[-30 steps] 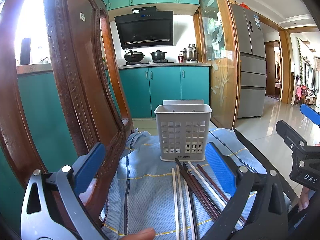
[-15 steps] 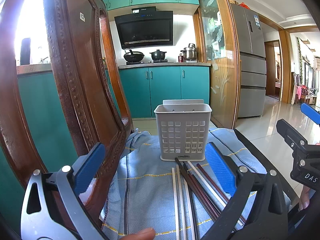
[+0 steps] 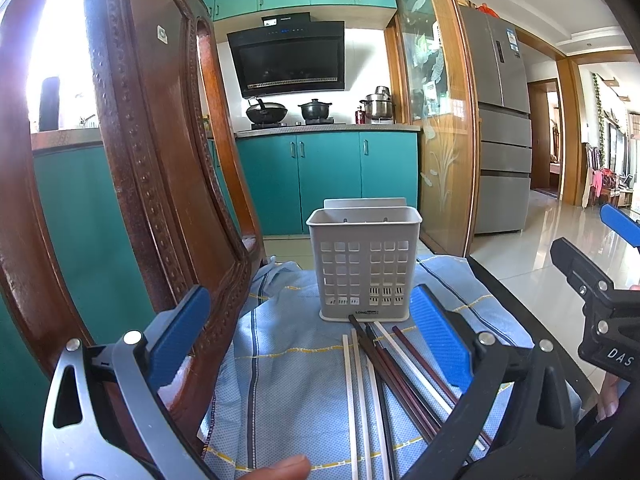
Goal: Organize utensils
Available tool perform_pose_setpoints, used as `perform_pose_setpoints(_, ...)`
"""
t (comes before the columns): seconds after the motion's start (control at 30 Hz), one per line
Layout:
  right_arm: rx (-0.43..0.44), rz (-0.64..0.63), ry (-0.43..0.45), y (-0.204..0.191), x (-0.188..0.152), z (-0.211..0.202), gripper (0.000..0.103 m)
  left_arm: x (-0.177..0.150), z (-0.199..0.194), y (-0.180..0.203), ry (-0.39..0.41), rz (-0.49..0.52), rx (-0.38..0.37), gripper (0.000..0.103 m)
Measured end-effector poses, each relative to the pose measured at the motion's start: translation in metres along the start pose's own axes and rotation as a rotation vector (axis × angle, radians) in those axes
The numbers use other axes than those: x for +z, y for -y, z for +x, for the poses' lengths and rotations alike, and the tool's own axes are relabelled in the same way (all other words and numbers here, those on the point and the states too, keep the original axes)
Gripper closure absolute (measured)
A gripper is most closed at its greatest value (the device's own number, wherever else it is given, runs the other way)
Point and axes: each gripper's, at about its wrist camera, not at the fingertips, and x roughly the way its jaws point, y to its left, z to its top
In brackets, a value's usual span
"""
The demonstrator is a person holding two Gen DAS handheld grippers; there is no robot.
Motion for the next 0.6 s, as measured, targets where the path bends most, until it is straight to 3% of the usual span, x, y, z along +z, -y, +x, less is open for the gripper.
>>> perform_pose_setpoints(0.6,0.001,0.000,0.002,-0.0004,-0.0017,-0.0006,0.003,-0.0008,0.0011,-0.0008,0.001,0.002,0.001,0.004)
